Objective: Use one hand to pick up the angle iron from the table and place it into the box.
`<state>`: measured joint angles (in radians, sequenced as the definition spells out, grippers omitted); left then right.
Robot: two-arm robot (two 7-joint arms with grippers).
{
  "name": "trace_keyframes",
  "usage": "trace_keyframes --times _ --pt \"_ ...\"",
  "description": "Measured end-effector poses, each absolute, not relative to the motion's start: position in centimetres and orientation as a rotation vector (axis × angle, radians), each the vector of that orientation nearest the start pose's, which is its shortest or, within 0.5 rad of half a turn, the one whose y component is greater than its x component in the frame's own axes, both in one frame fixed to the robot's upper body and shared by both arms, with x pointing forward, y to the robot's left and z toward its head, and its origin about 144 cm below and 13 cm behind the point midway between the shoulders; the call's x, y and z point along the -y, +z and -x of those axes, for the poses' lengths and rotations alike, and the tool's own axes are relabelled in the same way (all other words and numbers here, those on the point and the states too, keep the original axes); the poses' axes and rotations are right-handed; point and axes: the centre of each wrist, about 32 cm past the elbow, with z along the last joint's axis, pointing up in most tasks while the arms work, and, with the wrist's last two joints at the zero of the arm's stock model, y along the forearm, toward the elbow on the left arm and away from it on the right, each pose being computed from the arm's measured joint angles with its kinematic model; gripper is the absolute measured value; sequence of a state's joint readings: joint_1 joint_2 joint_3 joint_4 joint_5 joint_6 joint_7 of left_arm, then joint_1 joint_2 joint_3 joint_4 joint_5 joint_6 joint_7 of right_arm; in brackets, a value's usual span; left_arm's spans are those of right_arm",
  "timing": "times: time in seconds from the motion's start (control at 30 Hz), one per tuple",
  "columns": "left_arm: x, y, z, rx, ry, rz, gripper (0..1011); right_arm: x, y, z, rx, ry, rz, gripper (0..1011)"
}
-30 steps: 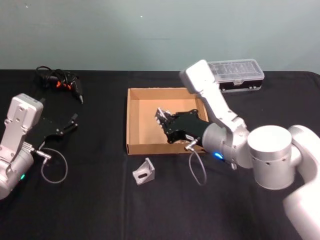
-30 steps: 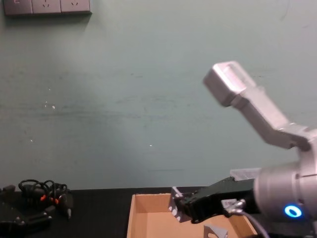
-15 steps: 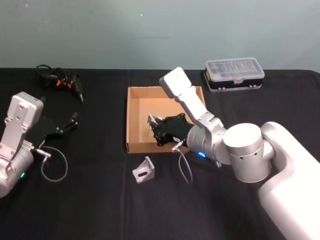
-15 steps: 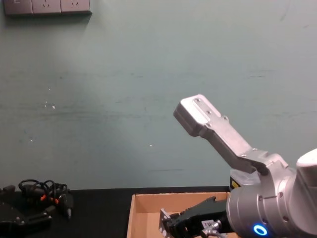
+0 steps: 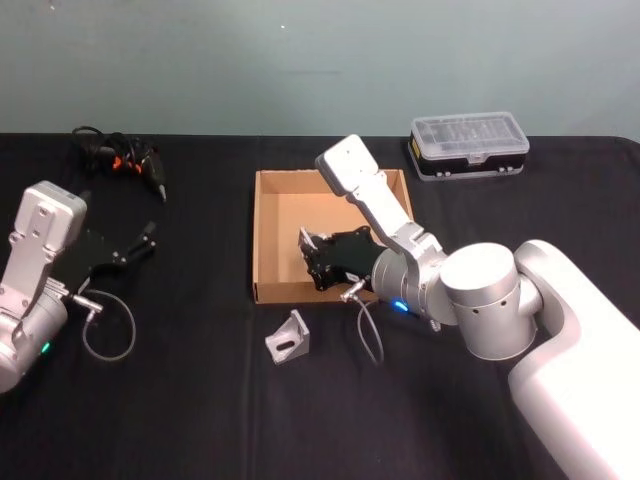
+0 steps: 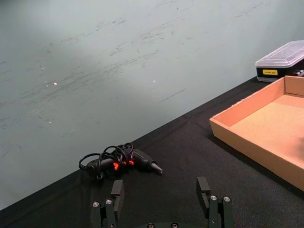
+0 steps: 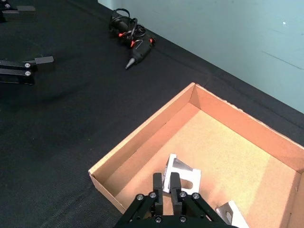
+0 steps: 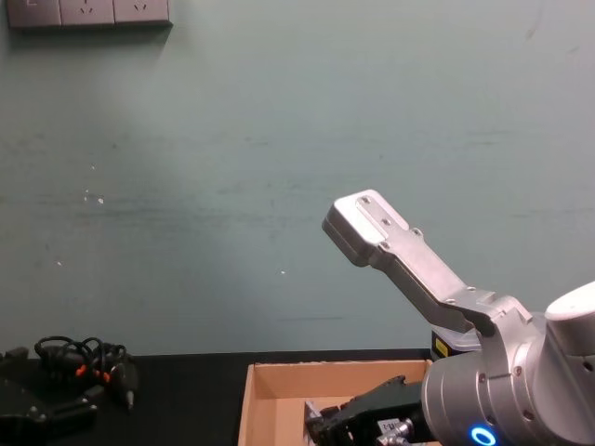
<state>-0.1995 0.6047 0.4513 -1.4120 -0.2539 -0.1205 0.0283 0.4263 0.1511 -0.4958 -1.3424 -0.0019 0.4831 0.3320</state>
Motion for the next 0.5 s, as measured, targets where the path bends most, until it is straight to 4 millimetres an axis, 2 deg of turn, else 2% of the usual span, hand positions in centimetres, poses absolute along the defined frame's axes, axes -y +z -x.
trace_keyframes --times 0.1,0.13,0.33,0.5 --pt "-30.96 113.98 -48.86 0.285 1.248 -0.304 1000 13.49 119.78 -54.68 -0.031 -0.877 0.523 166" --pt "-30.97 113.98 -48.86 0.285 1.248 -0.304 1000 13.52 119.75 -54.67 -0.032 -0.878 0.526 223" --pt "-30.97 113.98 -48.86 0.285 1.248 -0.304 1000 13.72 119.81 -54.59 -0.031 -0.887 0.520 375" --pt "-30.97 113.98 -48.86 0.285 1.248 -0.304 1000 14.38 120.05 -54.29 -0.033 -0.911 0.493 554"
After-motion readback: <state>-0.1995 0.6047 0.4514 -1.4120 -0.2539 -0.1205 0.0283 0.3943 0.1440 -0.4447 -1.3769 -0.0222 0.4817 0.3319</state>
